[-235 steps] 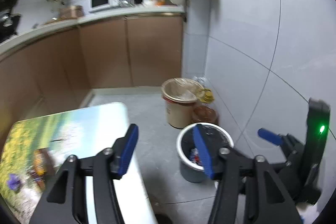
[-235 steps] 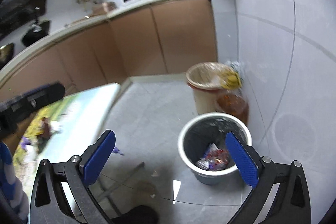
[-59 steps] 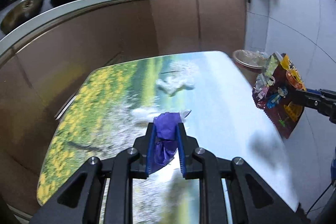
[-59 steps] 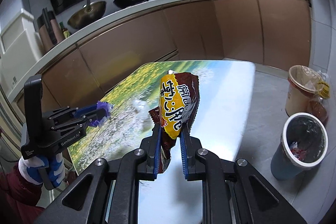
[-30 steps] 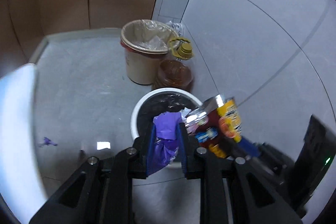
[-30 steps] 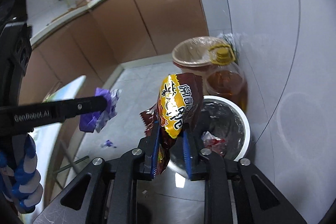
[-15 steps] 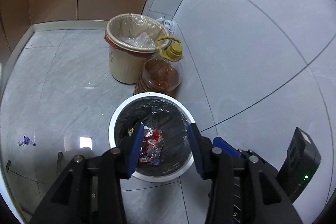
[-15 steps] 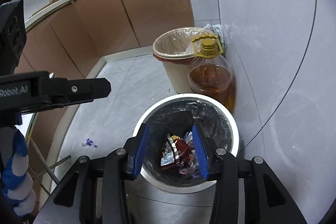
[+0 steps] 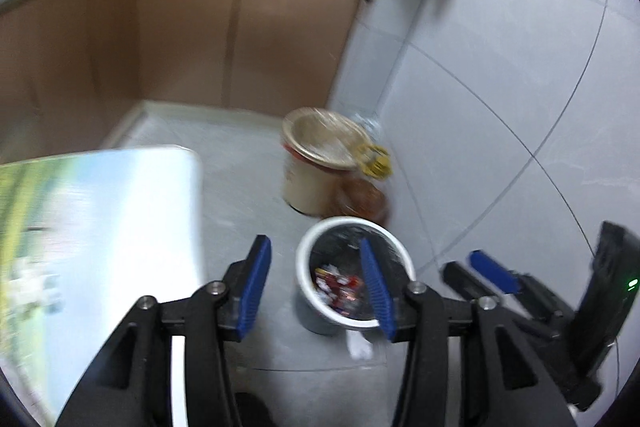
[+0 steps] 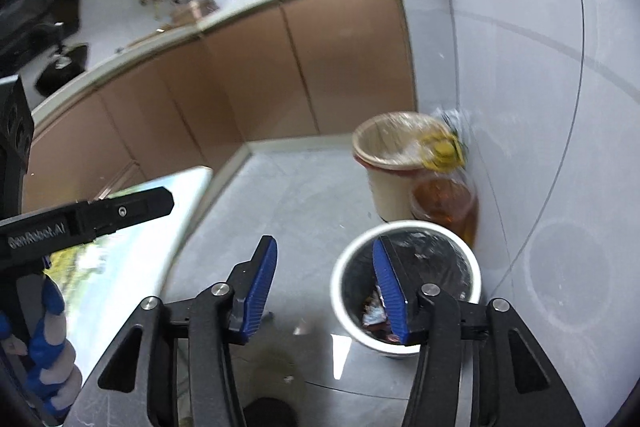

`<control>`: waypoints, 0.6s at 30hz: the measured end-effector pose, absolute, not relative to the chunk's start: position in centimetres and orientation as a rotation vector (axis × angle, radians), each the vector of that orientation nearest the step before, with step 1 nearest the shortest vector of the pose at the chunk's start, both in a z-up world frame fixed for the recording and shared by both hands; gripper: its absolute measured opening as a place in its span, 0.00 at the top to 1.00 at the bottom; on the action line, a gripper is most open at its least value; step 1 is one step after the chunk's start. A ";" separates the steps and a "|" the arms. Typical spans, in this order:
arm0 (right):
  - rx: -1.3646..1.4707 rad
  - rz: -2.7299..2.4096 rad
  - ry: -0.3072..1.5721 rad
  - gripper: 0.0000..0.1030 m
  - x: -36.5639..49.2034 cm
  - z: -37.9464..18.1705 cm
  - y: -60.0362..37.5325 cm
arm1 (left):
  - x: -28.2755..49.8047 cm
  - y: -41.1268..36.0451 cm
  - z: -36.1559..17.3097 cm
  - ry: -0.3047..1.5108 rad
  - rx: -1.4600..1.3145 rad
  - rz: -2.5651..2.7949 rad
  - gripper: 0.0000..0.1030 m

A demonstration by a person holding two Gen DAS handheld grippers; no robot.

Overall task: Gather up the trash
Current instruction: 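Move both open grippers back over the table toward the last plastic and tissue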

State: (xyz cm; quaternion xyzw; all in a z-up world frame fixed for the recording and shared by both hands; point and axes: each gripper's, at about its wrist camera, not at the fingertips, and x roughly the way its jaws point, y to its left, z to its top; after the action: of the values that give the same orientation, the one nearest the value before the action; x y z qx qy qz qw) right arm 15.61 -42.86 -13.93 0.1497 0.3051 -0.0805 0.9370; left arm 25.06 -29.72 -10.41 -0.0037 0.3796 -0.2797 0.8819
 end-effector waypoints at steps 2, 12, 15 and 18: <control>0.287 -0.138 0.600 0.46 14.7 -12.4 -41.0 | 23.2 -26.8 -9.0 0.735 -0.004 -0.527 0.51; 0.191 0.011 0.549 0.45 10.5 -6.8 -31.4 | 16.0 -14.9 -7.3 0.627 -0.002 -0.338 0.51; 0.175 0.038 0.537 0.44 9.4 -6.0 -29.7 | 14.1 -12.4 -7.1 0.605 -0.001 -0.291 0.48; 0.163 0.063 0.532 0.44 8.8 -5.5 -28.4 | 12.6 -10.3 -7.0 0.586 0.001 -0.256 0.46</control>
State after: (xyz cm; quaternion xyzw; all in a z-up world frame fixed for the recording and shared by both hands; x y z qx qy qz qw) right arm 8.83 -28.40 -5.50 0.0805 0.2627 0.0311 0.9610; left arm 12.61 -10.30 -6.98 0.0005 0.2882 -0.1257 0.9493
